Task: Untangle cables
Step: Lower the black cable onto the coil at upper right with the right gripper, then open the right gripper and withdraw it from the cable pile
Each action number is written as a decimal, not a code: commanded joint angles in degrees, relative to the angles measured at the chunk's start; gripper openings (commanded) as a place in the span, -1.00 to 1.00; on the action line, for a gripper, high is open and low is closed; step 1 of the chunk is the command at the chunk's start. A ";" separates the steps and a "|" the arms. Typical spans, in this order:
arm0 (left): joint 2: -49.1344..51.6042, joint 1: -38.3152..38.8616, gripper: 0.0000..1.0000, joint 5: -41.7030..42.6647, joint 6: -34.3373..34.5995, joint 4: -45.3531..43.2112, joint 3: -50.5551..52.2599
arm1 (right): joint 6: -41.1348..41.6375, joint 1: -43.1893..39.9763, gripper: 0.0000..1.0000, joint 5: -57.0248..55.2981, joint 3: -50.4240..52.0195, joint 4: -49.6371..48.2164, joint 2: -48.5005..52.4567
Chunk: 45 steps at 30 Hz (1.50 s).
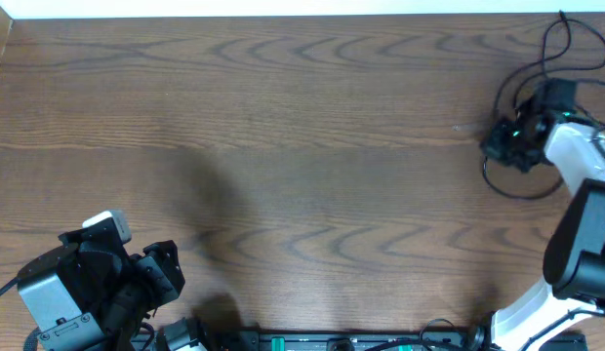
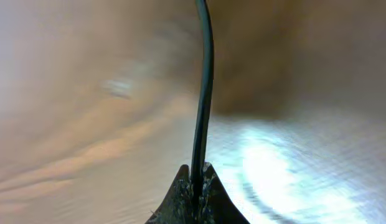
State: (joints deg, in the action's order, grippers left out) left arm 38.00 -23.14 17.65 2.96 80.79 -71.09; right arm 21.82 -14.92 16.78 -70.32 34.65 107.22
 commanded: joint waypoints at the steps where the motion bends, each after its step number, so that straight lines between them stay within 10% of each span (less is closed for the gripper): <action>1: 0.04 0.24 0.07 -0.35 -0.50 0.20 -0.39 | -2.82 -3.39 -0.98 13.88 -7.39 -1.44 -8.83; 13: 0.04 0.24 0.07 -0.35 -0.52 0.66 -0.39 | -7.23 -19.06 -0.98 -6.93 -19.89 -2.47 -26.10; 40: 0.04 0.24 0.07 -0.37 -0.76 2.56 -0.39 | 32.00 -35.39 -0.98 -26.29 -18.21 9.88 -15.56; 45: 0.04 0.24 0.06 -0.37 -0.76 2.56 -0.39 | 31.98 -37.62 -0.31 -25.83 -17.99 13.62 -9.38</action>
State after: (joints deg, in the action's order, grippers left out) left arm 38.00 -23.14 17.65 2.94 83.22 -71.09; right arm 51.51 -50.94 -6.74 -88.92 47.00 94.85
